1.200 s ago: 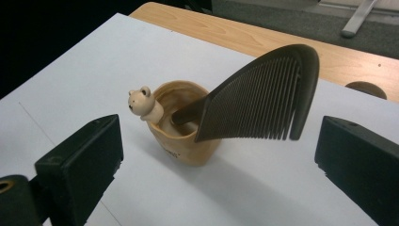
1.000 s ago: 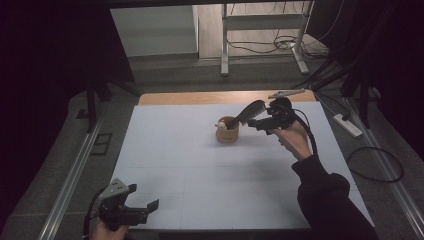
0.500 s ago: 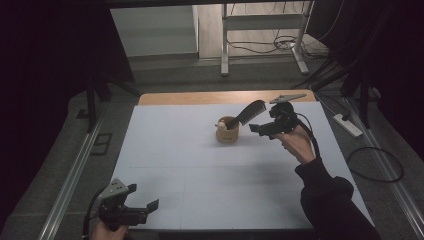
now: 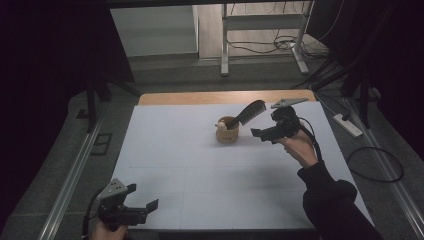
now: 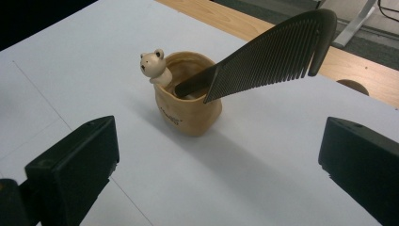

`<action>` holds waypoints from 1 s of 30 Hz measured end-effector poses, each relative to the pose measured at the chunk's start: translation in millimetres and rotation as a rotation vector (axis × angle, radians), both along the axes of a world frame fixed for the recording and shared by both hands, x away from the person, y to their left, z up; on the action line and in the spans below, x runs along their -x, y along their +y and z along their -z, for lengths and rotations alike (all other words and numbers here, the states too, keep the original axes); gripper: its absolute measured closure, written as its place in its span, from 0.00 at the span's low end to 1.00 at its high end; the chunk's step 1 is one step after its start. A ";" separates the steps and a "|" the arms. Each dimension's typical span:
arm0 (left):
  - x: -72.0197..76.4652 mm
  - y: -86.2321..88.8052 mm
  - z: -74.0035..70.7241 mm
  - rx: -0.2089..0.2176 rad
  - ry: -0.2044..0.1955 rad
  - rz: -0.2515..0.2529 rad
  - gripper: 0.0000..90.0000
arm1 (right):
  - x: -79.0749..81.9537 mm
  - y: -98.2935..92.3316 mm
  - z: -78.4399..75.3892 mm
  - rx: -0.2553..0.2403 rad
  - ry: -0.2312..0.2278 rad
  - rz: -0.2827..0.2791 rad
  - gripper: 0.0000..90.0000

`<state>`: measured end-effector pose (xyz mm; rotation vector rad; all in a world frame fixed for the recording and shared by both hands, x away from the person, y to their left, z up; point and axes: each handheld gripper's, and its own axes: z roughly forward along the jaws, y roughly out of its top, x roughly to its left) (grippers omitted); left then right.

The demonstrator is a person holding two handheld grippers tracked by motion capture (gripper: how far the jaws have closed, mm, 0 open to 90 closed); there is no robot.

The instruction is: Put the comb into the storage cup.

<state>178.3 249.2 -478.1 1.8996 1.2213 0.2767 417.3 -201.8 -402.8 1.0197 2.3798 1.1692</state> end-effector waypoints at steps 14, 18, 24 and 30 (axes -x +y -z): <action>0.1 0.5 -0.1 0.004 0.000 0.000 0.00 | 10.8 -7.1 4.2 0.009 0.010 -0.010 0.00; 0.1 1.1 0.0 0.009 -0.002 -0.001 0.00 | 14.8 -9.2 4.3 0.017 0.011 -0.011 0.00; 0.3 1.4 0.0 0.009 -0.002 -0.002 0.00 | 24.8 -11.9 4.2 0.035 0.000 -0.019 0.00; -0.2 1.9 0.1 0.015 -0.002 -0.005 0.00 | 33.2 -14.7 7.4 0.032 0.004 -0.022 0.00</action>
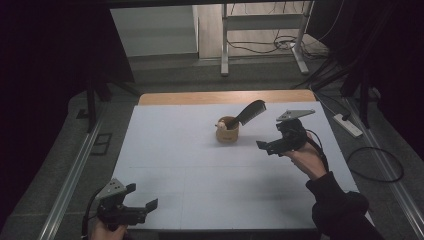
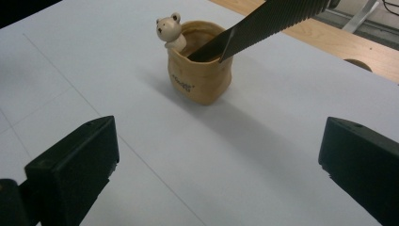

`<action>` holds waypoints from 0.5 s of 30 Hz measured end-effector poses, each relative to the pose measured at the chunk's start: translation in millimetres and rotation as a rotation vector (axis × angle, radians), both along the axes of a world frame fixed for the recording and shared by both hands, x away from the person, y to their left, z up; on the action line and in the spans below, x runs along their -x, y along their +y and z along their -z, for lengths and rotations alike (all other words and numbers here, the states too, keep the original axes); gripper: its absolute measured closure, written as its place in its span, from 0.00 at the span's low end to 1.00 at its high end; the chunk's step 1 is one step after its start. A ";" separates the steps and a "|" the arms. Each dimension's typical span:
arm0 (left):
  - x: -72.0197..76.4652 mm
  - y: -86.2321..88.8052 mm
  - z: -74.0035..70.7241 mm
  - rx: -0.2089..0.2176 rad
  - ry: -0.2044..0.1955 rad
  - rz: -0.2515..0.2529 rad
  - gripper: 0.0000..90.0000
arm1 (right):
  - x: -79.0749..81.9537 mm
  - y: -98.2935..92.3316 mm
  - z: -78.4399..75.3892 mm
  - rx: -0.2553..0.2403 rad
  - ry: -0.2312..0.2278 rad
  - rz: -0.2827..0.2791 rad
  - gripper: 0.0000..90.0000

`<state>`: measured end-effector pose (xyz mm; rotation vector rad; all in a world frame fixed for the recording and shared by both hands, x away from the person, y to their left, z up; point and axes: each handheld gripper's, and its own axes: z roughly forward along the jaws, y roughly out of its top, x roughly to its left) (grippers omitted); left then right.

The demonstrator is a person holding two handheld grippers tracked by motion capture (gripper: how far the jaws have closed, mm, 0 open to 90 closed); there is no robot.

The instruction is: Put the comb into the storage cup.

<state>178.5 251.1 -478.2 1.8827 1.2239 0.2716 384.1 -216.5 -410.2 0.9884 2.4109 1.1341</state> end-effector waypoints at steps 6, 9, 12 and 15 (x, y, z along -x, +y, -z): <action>0.1 0.3 -0.1 0.003 -0.003 -0.001 0.00 | 7.9 -1.9 3.2 -0.001 -0.005 -0.007 0.00; 0.1 0.2 -0.2 0.002 -0.005 0.000 0.00 | 11.4 -3.3 4.8 -0.002 0.001 -0.006 0.00; 0.4 -0.2 -0.5 -0.001 -0.008 0.003 0.00 | 14.6 -4.8 6.0 0.000 -0.001 -0.007 0.00; 0.8 -0.1 -0.7 -0.005 -0.015 -0.001 0.00 | 18.3 -5.9 6.7 0.001 -0.001 -0.010 0.00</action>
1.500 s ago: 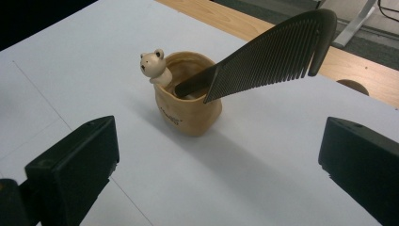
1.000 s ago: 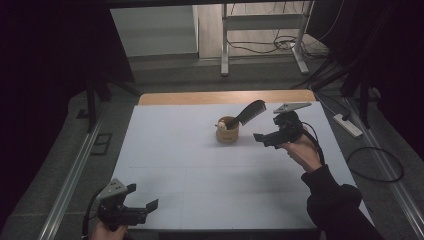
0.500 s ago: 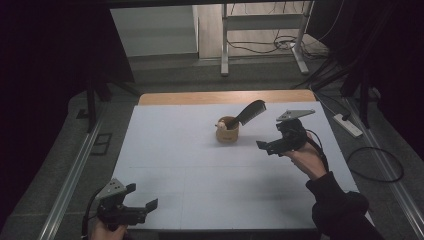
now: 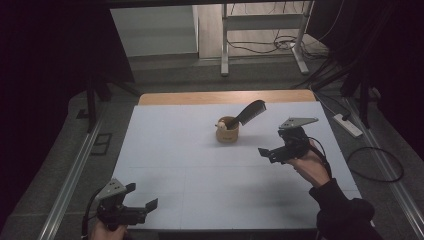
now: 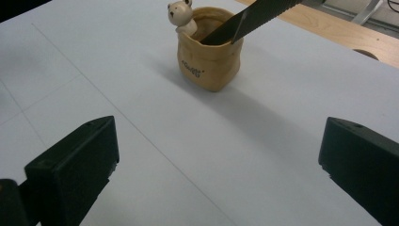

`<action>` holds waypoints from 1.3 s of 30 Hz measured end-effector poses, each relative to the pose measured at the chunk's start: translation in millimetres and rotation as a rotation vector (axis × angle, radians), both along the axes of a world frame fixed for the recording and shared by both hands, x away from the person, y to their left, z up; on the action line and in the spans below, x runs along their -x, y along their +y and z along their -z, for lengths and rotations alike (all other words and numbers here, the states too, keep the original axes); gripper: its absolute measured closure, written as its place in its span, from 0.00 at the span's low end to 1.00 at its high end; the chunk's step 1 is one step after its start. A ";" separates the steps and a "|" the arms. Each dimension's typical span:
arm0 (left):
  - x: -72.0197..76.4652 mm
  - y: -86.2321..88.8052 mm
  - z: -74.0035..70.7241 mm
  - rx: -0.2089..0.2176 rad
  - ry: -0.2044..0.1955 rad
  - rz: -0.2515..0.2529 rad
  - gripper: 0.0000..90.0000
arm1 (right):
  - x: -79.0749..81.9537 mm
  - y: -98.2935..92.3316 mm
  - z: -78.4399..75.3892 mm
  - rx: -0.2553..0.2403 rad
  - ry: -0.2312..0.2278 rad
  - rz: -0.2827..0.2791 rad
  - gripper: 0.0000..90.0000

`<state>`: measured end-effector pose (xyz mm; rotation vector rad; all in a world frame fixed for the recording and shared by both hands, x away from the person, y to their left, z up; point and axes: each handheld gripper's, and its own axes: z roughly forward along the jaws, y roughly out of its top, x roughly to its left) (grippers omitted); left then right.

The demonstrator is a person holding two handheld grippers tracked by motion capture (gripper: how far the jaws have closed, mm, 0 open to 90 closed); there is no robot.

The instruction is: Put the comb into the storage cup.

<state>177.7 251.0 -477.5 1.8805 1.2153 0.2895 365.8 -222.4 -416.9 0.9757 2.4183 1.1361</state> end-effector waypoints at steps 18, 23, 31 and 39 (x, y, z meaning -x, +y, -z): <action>1.1 0.0 -0.4 -0.009 -0.012 -0.005 0.00 | 25.3 -13.9 4.8 -0.002 0.015 -0.022 0.00; 1.3 -0.2 -0.4 -0.010 -0.013 -0.003 0.00 | 32.0 -20.8 7.2 0.007 0.012 -0.022 0.00; 1.7 -0.6 -0.7 -0.015 -0.015 -0.001 0.00 | 43.8 -36.2 13.1 0.011 0.025 -0.006 0.00; 1.6 -0.2 -0.5 -0.012 -0.014 -0.001 0.00 | 56.3 -50.1 15.5 0.016 0.026 0.011 0.00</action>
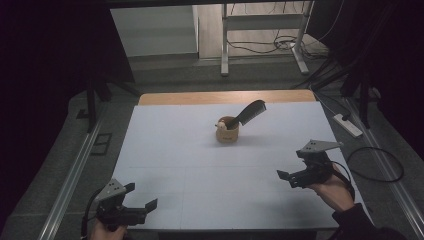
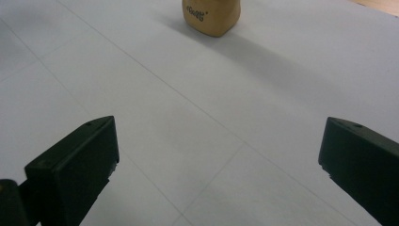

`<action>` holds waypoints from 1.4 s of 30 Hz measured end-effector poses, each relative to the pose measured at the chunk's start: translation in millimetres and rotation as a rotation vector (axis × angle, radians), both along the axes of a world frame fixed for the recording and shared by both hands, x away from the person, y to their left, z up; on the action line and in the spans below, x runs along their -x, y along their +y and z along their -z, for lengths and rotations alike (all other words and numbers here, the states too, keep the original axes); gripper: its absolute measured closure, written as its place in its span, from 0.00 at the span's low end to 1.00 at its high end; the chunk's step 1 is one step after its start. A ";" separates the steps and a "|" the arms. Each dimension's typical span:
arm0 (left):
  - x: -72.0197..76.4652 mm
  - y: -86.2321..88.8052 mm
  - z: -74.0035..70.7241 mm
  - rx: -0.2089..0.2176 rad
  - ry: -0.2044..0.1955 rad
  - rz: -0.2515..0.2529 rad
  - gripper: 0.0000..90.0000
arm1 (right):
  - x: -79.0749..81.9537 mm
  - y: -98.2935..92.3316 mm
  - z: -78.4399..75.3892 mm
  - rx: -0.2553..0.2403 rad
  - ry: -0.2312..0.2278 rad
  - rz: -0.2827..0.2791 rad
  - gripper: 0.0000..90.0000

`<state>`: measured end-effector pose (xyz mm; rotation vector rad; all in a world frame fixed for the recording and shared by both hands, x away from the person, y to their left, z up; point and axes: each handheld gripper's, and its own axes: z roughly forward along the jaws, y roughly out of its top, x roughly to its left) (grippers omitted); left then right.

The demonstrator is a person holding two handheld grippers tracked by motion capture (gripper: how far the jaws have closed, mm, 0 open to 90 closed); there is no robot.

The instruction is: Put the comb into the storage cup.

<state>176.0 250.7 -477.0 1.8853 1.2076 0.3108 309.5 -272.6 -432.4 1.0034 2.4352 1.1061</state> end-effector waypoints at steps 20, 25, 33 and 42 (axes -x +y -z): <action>0.1 0.3 0.1 0.005 0.004 -0.003 0.00 | 26.0 -33.8 8.8 0.023 0.000 0.070 0.00; 0.0 0.4 0.2 0.004 0.004 -0.004 0.00 | 32.8 -41.6 9.1 0.018 -0.002 0.083 0.00; 0.1 0.8 0.2 0.006 0.005 -0.004 0.00 | 42.7 -51.6 9.6 0.023 -0.015 0.107 0.00; 0.1 0.8 0.2 0.009 0.004 -0.004 0.00 | 52.3 -66.2 10.6 0.031 -0.020 0.155 0.00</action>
